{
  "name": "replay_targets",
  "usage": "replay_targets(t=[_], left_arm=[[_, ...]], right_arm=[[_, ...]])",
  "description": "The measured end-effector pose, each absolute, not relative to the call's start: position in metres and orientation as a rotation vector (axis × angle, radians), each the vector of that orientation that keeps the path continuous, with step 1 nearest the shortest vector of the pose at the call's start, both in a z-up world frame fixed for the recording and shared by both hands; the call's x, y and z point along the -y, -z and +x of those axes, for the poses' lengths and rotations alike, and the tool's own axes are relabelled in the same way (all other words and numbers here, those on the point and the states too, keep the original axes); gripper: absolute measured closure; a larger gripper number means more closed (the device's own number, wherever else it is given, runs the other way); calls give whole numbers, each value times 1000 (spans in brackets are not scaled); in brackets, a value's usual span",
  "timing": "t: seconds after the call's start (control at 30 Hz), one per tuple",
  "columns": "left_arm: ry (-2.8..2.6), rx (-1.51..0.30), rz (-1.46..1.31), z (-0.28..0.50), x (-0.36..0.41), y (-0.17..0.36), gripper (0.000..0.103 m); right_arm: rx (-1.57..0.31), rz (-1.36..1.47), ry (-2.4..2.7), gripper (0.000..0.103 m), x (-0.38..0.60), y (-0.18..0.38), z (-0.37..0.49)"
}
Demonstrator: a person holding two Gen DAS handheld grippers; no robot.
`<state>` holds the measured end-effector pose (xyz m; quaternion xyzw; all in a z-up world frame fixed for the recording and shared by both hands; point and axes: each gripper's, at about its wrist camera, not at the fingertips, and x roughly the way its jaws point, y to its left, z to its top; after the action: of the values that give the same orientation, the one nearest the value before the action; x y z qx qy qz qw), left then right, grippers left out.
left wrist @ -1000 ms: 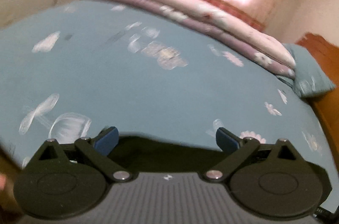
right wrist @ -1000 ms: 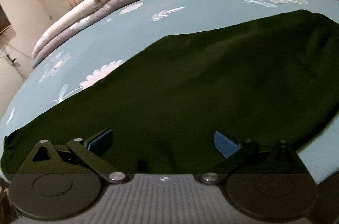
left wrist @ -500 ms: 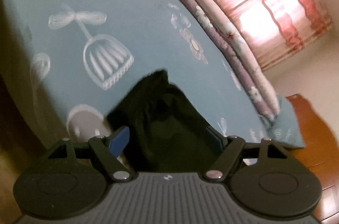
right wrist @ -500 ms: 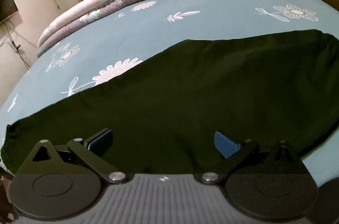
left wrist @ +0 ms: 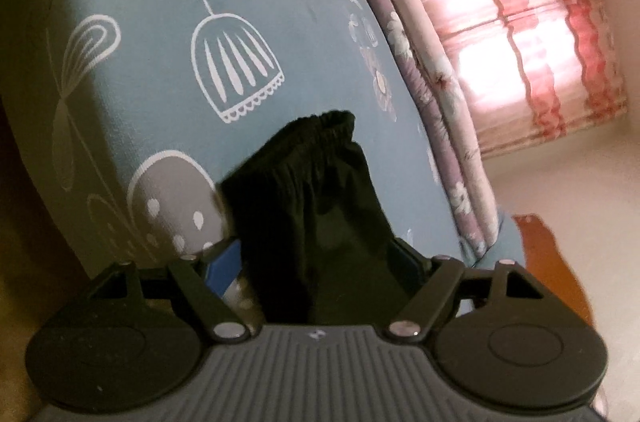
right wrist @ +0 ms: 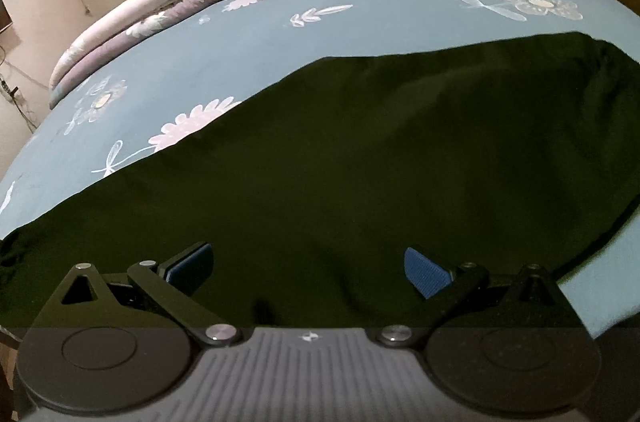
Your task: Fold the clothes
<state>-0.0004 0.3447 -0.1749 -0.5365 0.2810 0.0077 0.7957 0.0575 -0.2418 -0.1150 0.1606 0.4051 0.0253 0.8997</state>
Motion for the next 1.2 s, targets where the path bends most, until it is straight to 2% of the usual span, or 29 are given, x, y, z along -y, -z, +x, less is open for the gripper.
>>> replay_targets(t=[0.37,0.87,0.93,1.0,1.07,1.2], left_arm=[[-3,-555,-1225,24,-360,188,24],[43,-621,-980,31,-362,169,24],[45,-641,-930,30,-359,167,35],[37,-657,-908,27,-358,167,52],[29,-665,-908,23,-360,168,60],[-13,-698,-878,21,-359,160,65]], right_arm=[[-840,322,-28,0,241,114,57],[-871,287,-30,0,233,120,64],[-872,280,-40,0,231,120,63],[-874,271,-40,0,230,121,64],[-874,270,-42,0,231,121,64],[-872,276,-44,0,233,121,63]])
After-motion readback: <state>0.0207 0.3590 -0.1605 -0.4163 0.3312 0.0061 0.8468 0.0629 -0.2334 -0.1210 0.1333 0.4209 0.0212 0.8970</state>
